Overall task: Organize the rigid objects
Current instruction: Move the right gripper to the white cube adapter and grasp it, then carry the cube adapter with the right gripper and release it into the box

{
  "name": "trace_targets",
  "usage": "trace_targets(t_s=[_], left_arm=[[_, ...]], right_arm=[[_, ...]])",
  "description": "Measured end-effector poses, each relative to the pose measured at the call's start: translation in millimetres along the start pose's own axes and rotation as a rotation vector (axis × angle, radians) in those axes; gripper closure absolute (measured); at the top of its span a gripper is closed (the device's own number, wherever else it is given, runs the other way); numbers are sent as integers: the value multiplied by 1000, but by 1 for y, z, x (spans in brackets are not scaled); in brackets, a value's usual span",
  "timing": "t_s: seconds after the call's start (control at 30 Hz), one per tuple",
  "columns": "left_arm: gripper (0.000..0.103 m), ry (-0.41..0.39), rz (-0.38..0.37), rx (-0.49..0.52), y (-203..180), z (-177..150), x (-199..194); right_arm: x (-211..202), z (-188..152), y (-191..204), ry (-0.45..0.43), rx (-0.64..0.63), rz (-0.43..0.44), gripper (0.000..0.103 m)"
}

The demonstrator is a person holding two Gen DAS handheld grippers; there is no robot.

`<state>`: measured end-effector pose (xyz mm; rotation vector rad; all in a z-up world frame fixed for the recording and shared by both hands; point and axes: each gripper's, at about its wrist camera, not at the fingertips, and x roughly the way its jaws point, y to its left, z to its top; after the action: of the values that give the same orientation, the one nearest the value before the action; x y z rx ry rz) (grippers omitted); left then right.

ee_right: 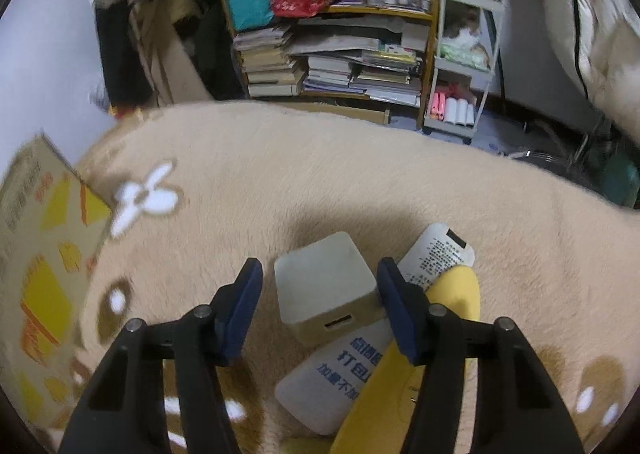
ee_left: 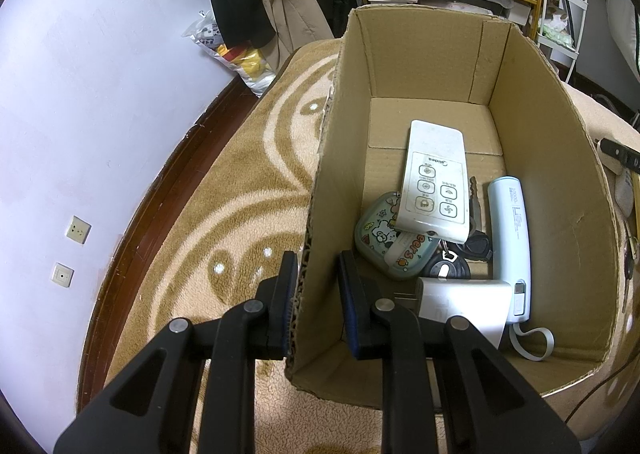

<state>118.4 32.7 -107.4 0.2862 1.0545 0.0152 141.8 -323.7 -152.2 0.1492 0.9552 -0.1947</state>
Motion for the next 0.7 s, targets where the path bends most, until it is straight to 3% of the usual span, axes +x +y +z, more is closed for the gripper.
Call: trace_targets(t_s=[0.1,0.37,0.53,0.7], left_arm=[[83,0,0,0,0,0,0],[83,-3,-2,-2,-1,0,-1],[83,-7,-4,-4,0,1,-1],[83,-6,-3,-3,0,1,-1]], right_arm=[[1,-2,8,15,-56,-45,49],[-11,-7,11,-8,-11,-112,52],[-30,-13,12,-43,69,-94,53],[-56,-13,29,-90,63,-73,53]])
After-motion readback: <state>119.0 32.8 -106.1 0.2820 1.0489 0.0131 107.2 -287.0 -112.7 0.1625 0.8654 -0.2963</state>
